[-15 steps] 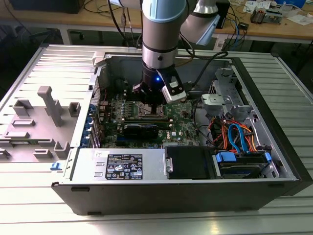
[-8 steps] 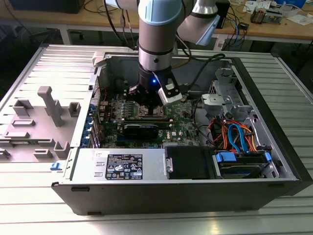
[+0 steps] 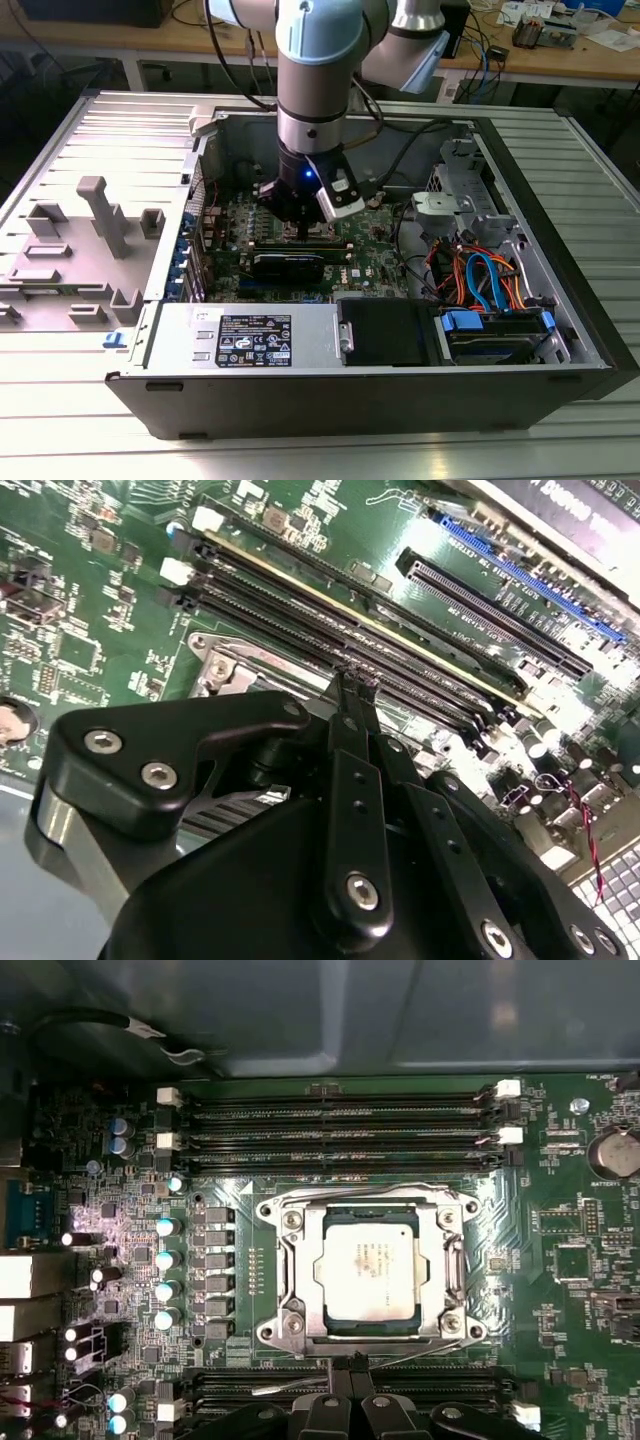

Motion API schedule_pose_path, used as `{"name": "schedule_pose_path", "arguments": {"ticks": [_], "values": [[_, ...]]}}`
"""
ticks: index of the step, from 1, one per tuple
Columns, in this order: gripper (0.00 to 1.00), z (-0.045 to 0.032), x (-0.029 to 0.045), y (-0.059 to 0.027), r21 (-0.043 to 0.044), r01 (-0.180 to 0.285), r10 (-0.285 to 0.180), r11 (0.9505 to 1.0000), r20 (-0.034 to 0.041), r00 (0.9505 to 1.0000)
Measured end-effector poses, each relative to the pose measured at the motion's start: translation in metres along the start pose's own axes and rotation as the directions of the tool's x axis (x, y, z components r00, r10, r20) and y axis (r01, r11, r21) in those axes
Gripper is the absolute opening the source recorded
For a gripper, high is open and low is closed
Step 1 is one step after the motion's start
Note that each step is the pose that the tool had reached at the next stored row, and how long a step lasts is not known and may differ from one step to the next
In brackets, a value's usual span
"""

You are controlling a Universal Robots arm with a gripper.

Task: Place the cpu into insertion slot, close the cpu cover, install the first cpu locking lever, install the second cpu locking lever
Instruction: 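Install the second cpu locking lever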

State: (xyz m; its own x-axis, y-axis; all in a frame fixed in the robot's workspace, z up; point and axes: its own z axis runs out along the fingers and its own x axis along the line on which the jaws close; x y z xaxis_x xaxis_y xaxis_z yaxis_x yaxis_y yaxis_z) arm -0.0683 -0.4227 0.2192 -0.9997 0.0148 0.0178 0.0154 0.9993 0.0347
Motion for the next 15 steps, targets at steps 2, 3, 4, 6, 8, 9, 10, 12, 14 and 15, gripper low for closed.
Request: {"name": "schedule_pose_path", "arguments": {"ticks": [2,3,4,6,8,9,10,12,14,15], "values": [[0.11,-0.0012,0.0001,-0.0002,-0.0006,0.000,0.000,1.0000,-0.0035,1.0000],[0.11,-0.0018,0.0001,-0.0002,-0.0007,0.000,0.000,1.0000,-0.0045,1.0000],[0.11,-0.0020,0.0001,-0.0001,-0.0008,0.000,0.000,1.0000,-0.0055,1.0000],[0.11,-0.0021,0.0004,-0.0002,-0.0009,0.000,0.000,1.0000,-0.0067,1.0000],[0.11,-0.0022,0.0015,-0.0002,-0.0012,0.000,0.000,1.0000,-0.0073,1.0000],[0.11,-0.0021,0.0024,-0.0002,-0.0015,0.002,-0.002,1.0000,-0.0077,1.0000],[0.11,-0.0021,0.0034,-0.0003,-0.0016,0.004,-0.004,1.0000,-0.0082,1.0000],[0.11,-0.0018,0.0067,-0.0003,-0.0017,0.009,-0.009,1.0000,-0.0087,0.9999],[0.11,-0.0013,0.0103,-0.0004,-0.0023,0.014,-0.014,0.9999,-0.0090,0.9999],[0.11,-0.0004,0.0120,-0.0004,-0.0046,0.019,-0.019,0.9998,-0.0095,0.9998]]}}
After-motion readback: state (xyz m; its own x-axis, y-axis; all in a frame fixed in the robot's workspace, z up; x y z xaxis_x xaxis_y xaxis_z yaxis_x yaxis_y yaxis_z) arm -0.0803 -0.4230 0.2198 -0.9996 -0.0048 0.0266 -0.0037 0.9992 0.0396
